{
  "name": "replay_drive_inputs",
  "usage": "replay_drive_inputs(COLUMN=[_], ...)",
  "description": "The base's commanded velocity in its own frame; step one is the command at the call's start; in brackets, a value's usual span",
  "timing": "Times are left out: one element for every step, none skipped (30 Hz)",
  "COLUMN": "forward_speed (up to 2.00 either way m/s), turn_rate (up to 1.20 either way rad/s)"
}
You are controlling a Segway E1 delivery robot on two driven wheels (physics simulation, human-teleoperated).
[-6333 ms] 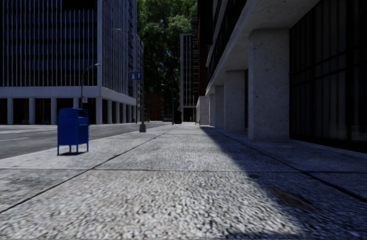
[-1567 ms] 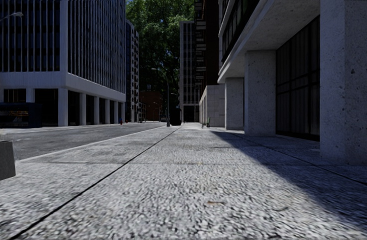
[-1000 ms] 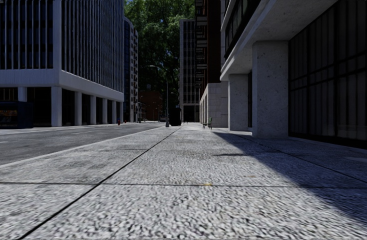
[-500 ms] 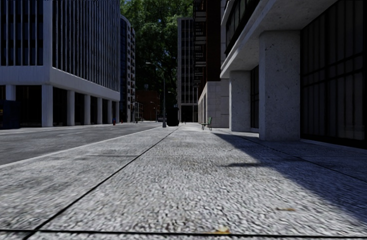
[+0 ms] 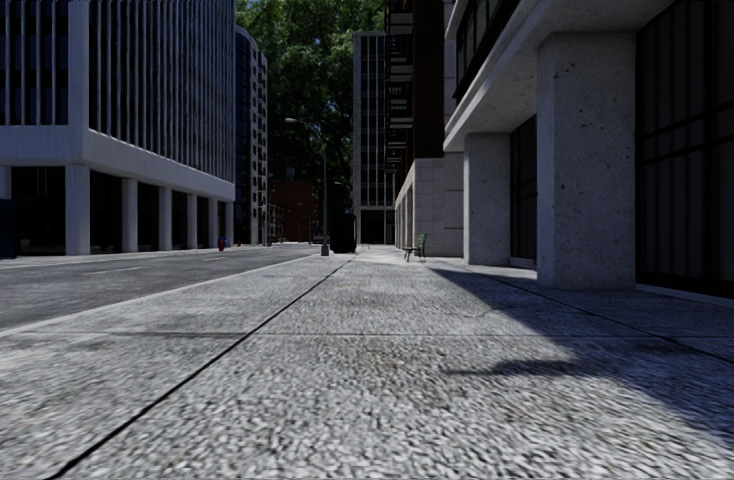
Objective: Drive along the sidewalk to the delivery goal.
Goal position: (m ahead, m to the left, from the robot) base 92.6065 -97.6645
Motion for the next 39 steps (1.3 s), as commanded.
replay_drive_inputs(forward_speed=[2.0,2.0,2.0,2.0,2.0,2.0,2.0,2.0,2.0,2.0,2.0,2.0,2.0,2.0,2.0,2.0,2.0,2.0,2.0,2.0,2.0,2.0,2.0,2.0,2.0,2.0,2.0,2.0,2.0,2.0,2.0,2.0,2.0,2.0,2.0,2.0,2.0,2.0,2.0], turn_rate=[0.0,0.0,0.0,0.0,0.0,0.0,0.0,0.0,0.0,0.0,0.0,0.0,0.0,0.0,0.0,0.0,0.0,0.0,0.0,0.0,0.0,0.0,0.0,0.0,0.0,0.0,0.0,0.0,0.0,0.0,0.0,0.0,0.0,0.0,0.0,0.0,0.0,0.0,0.0])
